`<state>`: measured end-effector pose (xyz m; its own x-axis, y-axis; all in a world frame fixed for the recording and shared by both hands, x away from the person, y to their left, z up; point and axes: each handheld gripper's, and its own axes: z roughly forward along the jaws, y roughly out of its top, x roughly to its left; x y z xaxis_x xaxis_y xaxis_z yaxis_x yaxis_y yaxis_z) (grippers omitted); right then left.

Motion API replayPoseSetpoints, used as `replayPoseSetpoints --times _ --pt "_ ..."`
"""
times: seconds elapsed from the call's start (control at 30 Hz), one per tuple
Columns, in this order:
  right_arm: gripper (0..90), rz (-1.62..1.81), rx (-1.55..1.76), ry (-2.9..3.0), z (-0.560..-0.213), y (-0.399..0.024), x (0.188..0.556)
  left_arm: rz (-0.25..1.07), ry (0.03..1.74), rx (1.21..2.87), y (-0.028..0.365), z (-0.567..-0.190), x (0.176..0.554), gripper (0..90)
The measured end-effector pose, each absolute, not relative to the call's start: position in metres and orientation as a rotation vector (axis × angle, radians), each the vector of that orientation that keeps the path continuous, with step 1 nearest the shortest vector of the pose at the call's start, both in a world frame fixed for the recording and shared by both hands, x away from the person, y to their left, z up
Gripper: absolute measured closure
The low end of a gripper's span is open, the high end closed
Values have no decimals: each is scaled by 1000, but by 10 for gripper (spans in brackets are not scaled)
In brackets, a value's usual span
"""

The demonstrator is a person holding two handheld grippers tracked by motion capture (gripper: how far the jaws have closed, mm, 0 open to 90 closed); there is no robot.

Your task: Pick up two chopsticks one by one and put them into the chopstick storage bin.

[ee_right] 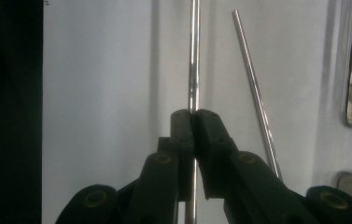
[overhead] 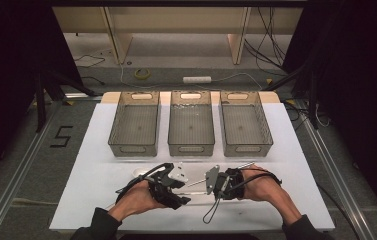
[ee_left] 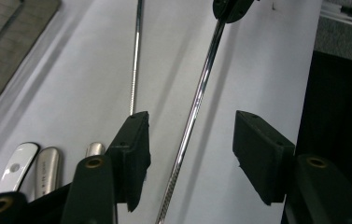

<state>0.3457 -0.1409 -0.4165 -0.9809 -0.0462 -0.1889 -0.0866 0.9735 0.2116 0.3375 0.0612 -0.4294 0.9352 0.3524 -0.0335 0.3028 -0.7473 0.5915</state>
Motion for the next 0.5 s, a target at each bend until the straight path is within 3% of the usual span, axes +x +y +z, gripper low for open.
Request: replayPoseSetpoints --times 0.5 --pt "860 348 -152 2942 -414 -134 343 106 359 2536 51 -437 330 616"
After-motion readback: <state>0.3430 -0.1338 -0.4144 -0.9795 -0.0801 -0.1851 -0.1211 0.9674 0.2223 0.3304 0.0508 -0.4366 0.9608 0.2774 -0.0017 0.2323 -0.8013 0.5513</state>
